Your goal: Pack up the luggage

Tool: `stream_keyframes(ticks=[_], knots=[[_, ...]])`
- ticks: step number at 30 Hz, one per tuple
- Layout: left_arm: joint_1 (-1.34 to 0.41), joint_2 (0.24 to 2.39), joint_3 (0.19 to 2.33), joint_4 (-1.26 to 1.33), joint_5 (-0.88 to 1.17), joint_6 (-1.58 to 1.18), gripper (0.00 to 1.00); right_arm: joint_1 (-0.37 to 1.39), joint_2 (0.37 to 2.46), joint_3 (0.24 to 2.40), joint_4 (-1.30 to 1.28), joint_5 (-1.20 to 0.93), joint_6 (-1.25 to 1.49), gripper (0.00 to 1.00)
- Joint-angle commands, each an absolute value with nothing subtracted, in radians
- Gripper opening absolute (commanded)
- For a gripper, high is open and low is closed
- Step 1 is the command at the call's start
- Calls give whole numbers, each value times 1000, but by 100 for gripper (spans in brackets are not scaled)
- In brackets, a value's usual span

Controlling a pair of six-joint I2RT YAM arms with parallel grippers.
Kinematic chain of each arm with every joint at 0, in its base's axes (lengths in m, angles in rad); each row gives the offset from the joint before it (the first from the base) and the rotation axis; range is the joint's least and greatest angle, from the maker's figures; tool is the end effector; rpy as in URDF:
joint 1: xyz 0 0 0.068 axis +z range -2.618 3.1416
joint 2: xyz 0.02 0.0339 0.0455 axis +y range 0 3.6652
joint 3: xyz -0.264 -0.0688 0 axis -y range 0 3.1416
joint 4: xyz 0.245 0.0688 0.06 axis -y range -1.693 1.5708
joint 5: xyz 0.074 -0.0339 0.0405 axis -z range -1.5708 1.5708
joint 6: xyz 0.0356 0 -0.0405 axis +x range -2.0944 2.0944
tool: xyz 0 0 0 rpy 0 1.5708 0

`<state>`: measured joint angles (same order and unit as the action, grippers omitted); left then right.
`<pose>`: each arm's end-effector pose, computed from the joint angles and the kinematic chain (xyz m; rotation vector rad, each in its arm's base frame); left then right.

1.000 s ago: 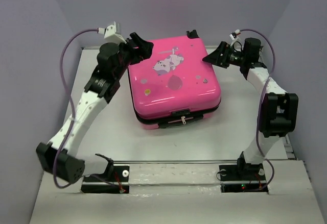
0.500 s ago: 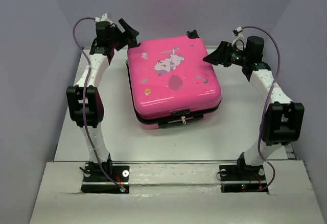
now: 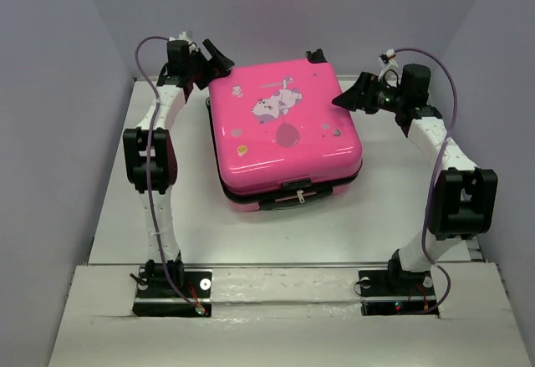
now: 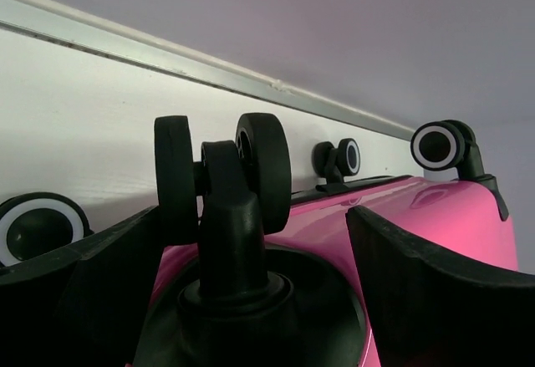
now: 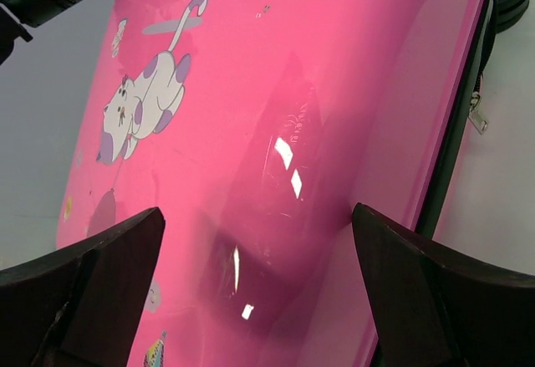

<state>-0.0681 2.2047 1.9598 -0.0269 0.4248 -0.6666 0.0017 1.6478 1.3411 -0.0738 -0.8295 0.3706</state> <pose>0.5289 -0.0508 0.2964 -0.2614 1.8970 -0.8957 0.3830 0.0269 0.3235 -0.2061 1.9511 1.0491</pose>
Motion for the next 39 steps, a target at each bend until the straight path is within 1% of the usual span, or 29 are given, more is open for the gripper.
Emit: stream_keyframes(ticks=[1,2,5,8,9,13,16,21,25,32,35,39], knots=[[-86,2244,1993,66,514,-710,99,12,1624,1322,-8,-844,387,100],[-89,2253,1984,115,532,-742,99,12,1626,1319,20,-845,390,100],[-91,2278,1980,195,548,-800,90,12,1625,1309,32,-847,399,100],[-91,2278,1896,348,569,-888,53,12,1615,1295,49,-859,410,100],[-91,2275,1879,391,571,-911,34,12,1612,1292,54,-861,413,100],[-92,2258,1858,477,558,-956,6,12,1592,1272,60,-862,413,100],[-94,2224,1859,483,555,-960,6,12,1575,1255,63,-844,410,100],[-100,2105,1900,460,568,-997,6,12,1583,1256,66,-805,434,100],[-112,2024,2015,286,543,-982,6,12,1591,1267,66,-753,456,100],[-146,1999,2221,117,512,-1006,6,12,1715,1336,51,-790,476,100],[-153,1985,2235,87,499,-1012,6,12,1736,1344,40,-788,476,100],[-156,1947,2201,72,479,-1014,6,12,1735,1353,22,-787,466,100]])
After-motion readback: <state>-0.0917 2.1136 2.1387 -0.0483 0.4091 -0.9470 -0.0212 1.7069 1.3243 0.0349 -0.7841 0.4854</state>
